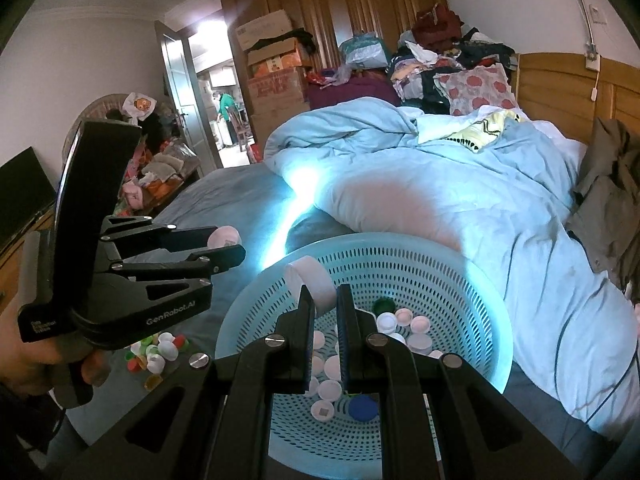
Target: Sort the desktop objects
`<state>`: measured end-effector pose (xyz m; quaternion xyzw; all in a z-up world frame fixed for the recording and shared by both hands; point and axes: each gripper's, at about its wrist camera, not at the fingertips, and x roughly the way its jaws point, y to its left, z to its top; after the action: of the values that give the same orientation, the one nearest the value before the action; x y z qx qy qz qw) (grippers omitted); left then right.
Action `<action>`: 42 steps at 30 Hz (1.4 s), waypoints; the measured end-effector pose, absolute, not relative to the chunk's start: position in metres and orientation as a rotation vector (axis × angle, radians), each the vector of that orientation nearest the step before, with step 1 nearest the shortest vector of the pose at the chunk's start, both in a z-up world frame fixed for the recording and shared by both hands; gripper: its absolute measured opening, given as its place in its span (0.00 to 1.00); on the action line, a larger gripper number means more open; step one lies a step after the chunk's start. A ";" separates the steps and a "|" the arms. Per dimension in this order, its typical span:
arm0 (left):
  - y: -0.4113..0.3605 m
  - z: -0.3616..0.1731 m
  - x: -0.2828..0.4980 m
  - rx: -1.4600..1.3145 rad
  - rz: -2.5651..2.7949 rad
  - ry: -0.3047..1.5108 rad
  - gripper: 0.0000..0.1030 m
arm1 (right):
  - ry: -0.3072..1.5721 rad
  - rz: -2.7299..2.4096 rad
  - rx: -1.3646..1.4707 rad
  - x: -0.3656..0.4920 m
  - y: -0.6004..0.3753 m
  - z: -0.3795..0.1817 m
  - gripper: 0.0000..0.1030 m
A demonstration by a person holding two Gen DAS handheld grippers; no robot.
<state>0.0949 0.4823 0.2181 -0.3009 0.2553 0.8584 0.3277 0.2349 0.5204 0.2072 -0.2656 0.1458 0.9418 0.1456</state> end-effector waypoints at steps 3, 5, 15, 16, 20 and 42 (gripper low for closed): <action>0.483 0.217 0.093 -0.793 2.253 0.665 0.31 | 0.422 2.709 -0.772 0.235 0.518 0.206 0.09; 0.483 0.216 0.092 -0.799 2.255 0.664 0.31 | 0.422 2.708 -0.776 0.235 0.518 0.204 0.09; 0.477 0.220 0.096 -0.737 2.303 0.666 0.89 | 0.448 2.683 -0.729 0.239 0.521 0.203 0.41; 0.476 0.221 0.095 -0.735 2.308 0.659 0.89 | 0.451 2.684 -0.732 0.239 0.520 0.203 0.41; 0.469 0.222 0.091 -0.746 2.314 0.640 0.89 | 0.462 2.690 -0.736 0.239 0.516 0.202 0.41; 0.082 0.062 0.039 -1.307 2.699 0.103 0.89 | 0.519 2.837 -1.344 0.228 0.354 0.047 0.42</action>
<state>0.0388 0.0819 0.0618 -0.4346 0.0342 0.8972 0.0706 0.2281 0.3544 0.0475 -0.4224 0.1632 0.8914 -0.0200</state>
